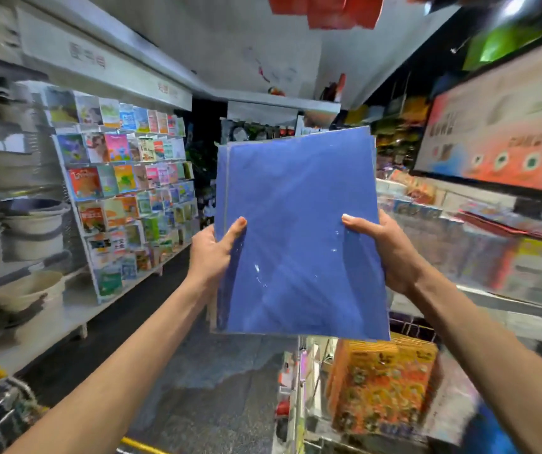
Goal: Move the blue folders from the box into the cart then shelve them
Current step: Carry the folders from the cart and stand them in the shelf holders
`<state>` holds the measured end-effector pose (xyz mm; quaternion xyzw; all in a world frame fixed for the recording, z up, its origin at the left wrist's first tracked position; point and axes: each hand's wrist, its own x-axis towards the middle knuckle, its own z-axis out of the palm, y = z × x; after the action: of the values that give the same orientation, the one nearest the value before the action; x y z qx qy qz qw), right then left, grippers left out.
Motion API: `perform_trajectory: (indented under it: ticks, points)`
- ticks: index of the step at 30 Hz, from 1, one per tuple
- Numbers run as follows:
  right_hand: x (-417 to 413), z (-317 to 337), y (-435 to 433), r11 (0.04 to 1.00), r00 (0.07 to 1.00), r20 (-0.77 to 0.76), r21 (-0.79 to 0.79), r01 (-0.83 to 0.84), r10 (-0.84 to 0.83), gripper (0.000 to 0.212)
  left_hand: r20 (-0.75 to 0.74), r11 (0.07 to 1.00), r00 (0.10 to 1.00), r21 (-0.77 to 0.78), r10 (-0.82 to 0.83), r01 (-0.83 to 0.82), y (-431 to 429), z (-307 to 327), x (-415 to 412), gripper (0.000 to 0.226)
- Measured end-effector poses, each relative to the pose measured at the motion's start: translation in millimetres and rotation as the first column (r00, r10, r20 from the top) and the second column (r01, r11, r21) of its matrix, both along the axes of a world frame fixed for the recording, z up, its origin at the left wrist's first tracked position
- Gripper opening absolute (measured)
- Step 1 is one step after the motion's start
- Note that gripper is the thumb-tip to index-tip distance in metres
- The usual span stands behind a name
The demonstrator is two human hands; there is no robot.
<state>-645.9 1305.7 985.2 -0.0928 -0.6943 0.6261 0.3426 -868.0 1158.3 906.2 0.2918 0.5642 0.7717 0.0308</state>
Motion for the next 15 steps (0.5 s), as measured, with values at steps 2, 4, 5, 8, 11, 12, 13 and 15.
perform_trajectory:
  ticks: [2,4,5,8,11,12,13,15]
  points:
    - [18.8,12.6,7.3,1.000,1.000,0.010,0.010,0.006,-0.006,0.042,-0.016,1.000,1.000,0.009,-0.018,0.018,11.2,16.0,15.8,0.033]
    - [42.0,25.7,18.9,0.998,0.998,-0.025,0.043,0.053,-0.052,0.040,-0.047,0.998,0.997,0.017,-0.060,0.060,26.0,34.1,34.9,0.040]
    - [53.9,32.9,25.3,0.994,0.995,-0.048,0.064,0.092,-0.089,0.037,-0.057,0.997,0.995,0.023,-0.078,0.079,34.6,44.9,45.7,0.041]
    - [90.8,47.6,47.4,0.974,0.974,-0.116,0.088,0.207,-0.196,0.033,-0.084,0.992,0.989,0.030,-0.124,0.126,60.3,71.9,83.2,0.041]
    - [125.5,56.9,71.8,0.957,0.949,-0.177,0.086,0.278,-0.260,0.034,-0.167,0.994,0.980,-0.021,-0.110,0.108,85.1,90.7,113.7,0.042]
    - [140.1,60.1,79.3,0.955,0.945,-0.189,0.075,0.286,-0.268,0.035,-0.199,0.994,0.974,-0.031,-0.107,0.103,94.2,96.2,125.4,0.047]
    - [158.8,64.1,90.7,0.953,0.941,-0.200,0.076,0.294,-0.274,0.034,-0.236,0.995,0.966,-0.036,-0.103,0.097,107.7,101.8,140.3,0.053]
    - [191.4,71.2,110.9,0.947,0.937,-0.203,0.092,0.307,-0.284,0.030,-0.300,0.995,0.950,-0.063,-0.092,0.076,129.9,111.5,168.6,0.065]
